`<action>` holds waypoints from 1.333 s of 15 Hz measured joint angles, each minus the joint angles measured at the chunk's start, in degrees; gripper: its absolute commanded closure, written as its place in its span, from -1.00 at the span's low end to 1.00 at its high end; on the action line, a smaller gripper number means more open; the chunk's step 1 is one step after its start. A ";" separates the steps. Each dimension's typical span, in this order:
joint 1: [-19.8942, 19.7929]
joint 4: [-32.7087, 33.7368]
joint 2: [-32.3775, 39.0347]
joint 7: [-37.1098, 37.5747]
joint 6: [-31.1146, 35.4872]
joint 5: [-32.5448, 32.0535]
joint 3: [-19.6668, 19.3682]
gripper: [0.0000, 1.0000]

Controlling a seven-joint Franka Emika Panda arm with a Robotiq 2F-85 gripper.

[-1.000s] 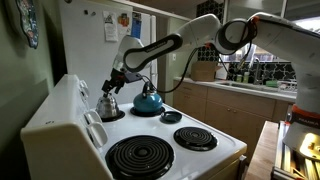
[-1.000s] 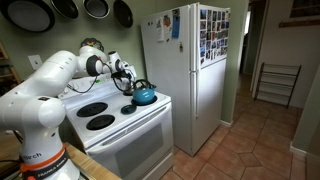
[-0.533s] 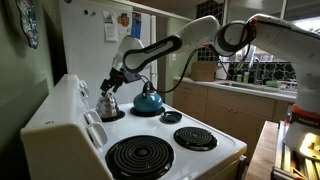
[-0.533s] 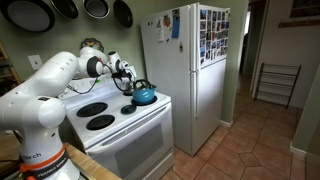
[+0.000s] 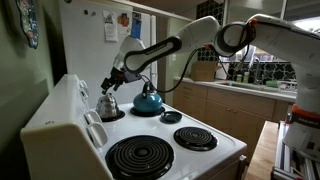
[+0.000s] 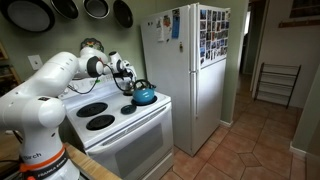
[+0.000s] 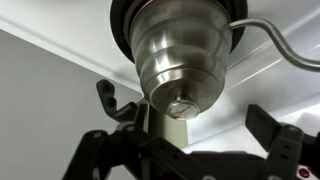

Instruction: Move the stove top kettle from the rear right stove plate to the rear left stove plate

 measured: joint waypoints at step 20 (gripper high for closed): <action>0.74 7.79 7.37 3.41 5.04 0.00 -2.79 0.26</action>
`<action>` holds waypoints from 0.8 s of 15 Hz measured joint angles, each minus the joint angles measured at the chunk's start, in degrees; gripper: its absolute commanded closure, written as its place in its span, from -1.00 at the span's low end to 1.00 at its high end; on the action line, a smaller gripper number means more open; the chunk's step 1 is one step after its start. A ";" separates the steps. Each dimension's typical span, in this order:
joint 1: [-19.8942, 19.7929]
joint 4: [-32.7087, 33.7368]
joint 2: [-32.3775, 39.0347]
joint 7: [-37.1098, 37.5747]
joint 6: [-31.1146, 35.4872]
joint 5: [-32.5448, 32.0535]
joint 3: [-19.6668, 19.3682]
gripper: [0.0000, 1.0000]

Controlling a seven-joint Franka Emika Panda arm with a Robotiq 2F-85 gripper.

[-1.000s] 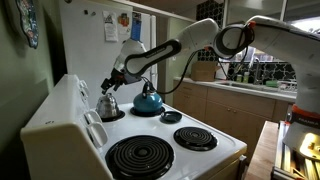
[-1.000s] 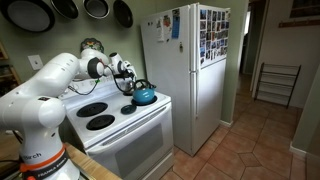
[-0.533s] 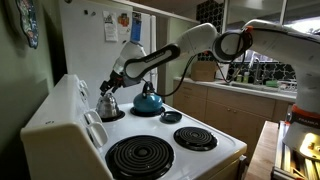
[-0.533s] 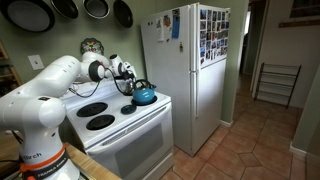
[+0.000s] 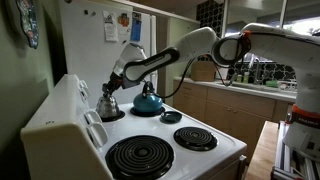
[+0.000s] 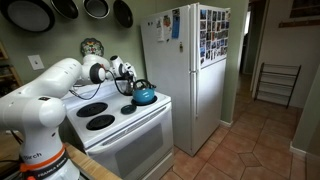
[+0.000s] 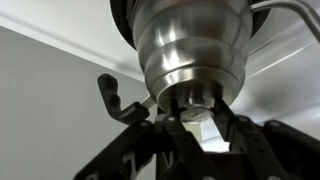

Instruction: Move the stove top kettle from the rear right stove plate to the rear left stove plate

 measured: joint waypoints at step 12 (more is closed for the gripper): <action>0.07 2.67 1.57 0.15 -0.66 0.05 -0.21 0.72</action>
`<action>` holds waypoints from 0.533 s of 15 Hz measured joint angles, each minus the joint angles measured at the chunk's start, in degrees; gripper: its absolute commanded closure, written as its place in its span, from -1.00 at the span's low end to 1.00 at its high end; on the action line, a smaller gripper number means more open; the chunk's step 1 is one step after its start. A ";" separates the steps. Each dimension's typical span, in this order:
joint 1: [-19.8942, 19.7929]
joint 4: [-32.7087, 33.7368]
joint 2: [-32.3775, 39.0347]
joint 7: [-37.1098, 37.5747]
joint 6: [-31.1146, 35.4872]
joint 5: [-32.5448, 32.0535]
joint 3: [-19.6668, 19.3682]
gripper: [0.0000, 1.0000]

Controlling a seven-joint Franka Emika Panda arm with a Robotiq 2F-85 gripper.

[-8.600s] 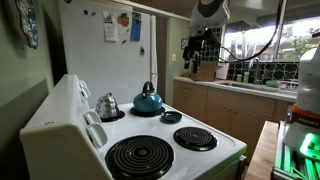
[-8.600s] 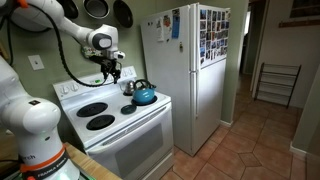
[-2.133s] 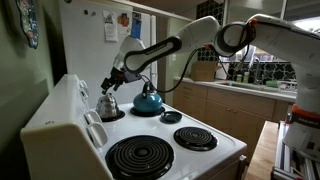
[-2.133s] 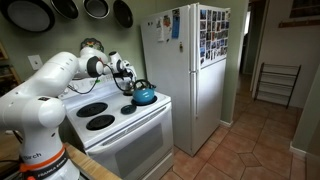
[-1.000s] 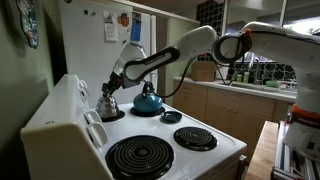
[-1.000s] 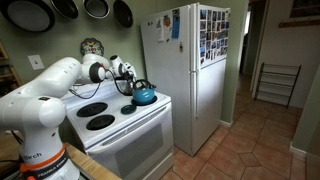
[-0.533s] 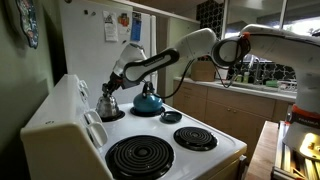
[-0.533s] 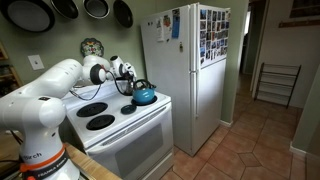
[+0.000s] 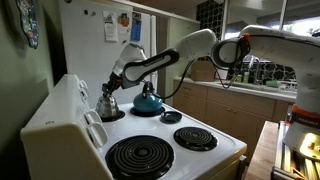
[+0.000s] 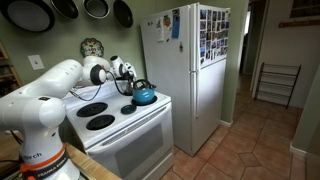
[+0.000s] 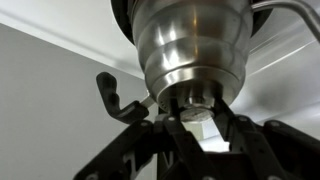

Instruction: Move the stove top kettle from the rear right stove plate to the rear left stove plate

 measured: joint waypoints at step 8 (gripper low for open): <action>0.31 0.06 -1.36 -0.07 -5.73 0.09 1.44 0.72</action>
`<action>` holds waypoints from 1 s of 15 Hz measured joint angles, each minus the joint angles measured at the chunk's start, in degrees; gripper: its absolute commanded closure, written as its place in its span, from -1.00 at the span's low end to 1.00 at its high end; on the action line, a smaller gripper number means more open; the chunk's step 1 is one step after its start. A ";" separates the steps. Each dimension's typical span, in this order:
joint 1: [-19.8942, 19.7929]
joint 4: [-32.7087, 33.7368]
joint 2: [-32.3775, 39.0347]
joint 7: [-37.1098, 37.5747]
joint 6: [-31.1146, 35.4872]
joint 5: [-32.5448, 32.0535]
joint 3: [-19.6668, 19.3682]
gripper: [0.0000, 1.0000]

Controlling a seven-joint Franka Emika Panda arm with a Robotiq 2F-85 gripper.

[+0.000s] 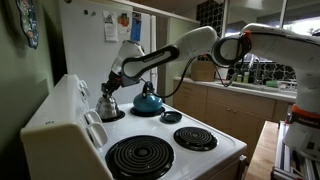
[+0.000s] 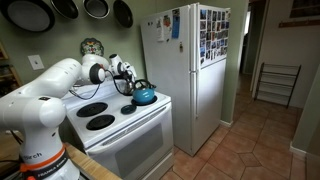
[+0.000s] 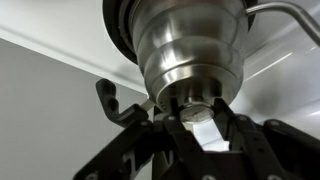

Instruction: Move the stove top kettle from the rear right stove plate to the rear left stove plate

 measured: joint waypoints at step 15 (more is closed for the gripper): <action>0.13 0.58 -0.69 0.24 -3.00 0.00 -0.17 0.72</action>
